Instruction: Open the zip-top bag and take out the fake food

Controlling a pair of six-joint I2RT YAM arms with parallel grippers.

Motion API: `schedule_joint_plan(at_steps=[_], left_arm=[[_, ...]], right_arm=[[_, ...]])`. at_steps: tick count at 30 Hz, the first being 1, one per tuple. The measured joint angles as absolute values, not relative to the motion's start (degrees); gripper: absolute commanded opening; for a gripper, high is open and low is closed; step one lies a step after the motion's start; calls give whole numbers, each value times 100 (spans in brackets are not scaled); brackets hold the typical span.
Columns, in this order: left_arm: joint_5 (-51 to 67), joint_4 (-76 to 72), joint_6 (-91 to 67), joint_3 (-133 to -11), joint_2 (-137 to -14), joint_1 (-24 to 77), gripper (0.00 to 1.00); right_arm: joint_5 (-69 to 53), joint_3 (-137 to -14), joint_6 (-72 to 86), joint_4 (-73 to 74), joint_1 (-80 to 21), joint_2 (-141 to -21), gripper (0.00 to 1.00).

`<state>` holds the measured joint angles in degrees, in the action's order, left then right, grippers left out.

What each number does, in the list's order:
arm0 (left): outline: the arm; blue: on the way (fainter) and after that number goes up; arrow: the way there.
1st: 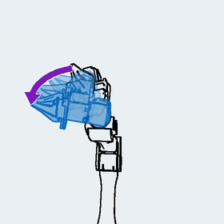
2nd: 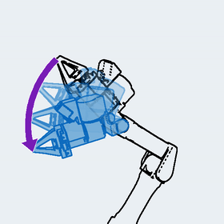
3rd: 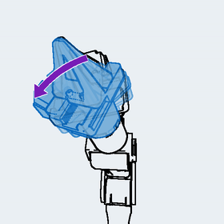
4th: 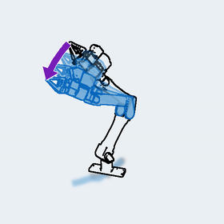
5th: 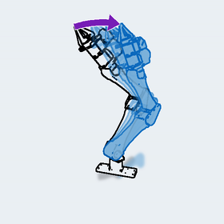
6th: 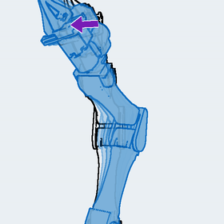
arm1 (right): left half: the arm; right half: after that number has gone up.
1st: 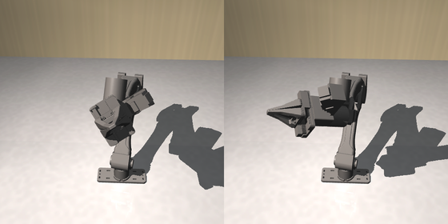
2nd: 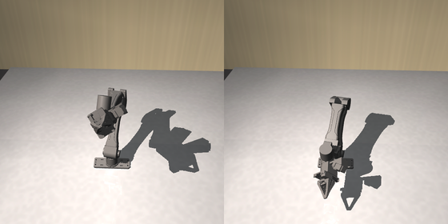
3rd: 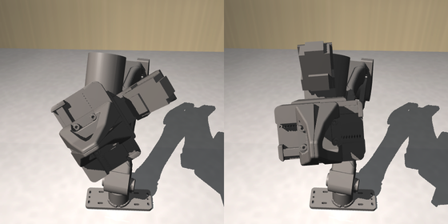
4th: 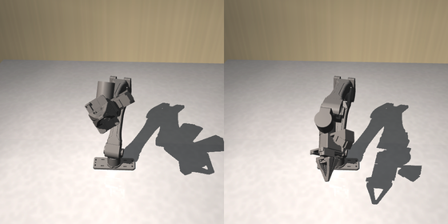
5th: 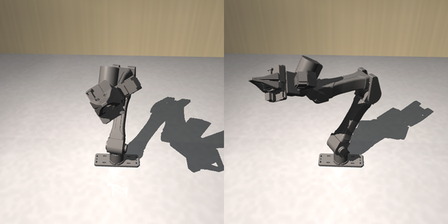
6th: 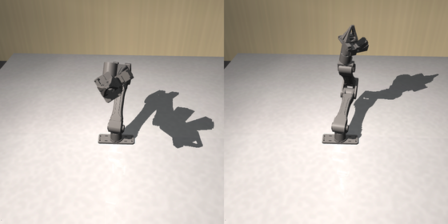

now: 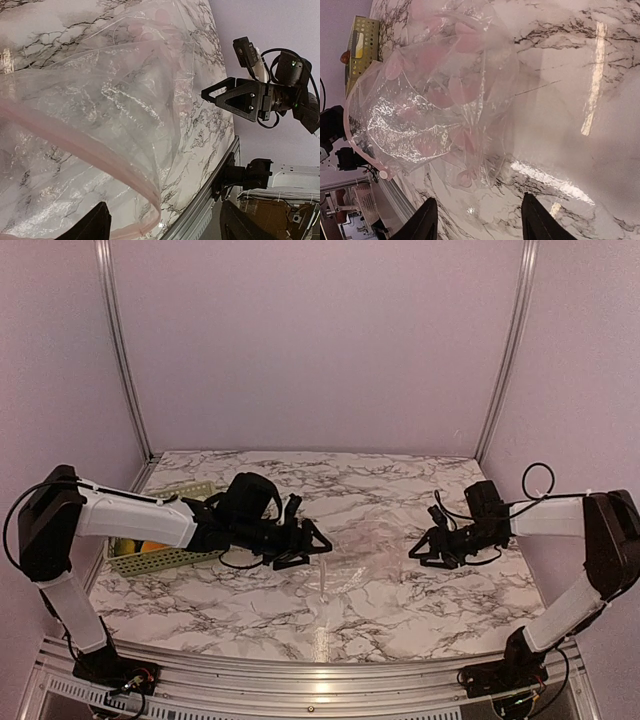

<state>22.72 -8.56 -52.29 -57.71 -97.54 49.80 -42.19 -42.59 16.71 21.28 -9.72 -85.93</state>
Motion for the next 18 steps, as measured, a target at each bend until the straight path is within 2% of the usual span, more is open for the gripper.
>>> schedule_joint_plan(at_steps=[3,6,10,13,18], left_arm=[[2324,-1000,-5330,-6217,-10254,5105,64],[2359,-1087,-5430,-6521,-10632,5164,45],[2346,-1142,-5623,-6587,-10884,5129,26],[2349,-1260,-5795,-6539,-10956,5081,16],[2377,-1459,-6012,-6375,-11008,4989,6]], right_arm=[[-4362,-4130,1671,2034,-972,-8593,54],[-4480,-3940,1664,1992,-972,-8593,55],[-4576,-3767,1645,1890,-972,-8663,55],[-4628,-3704,1653,1704,-974,-8792,53],[-4735,-3693,1719,1310,-1013,-9089,47]])
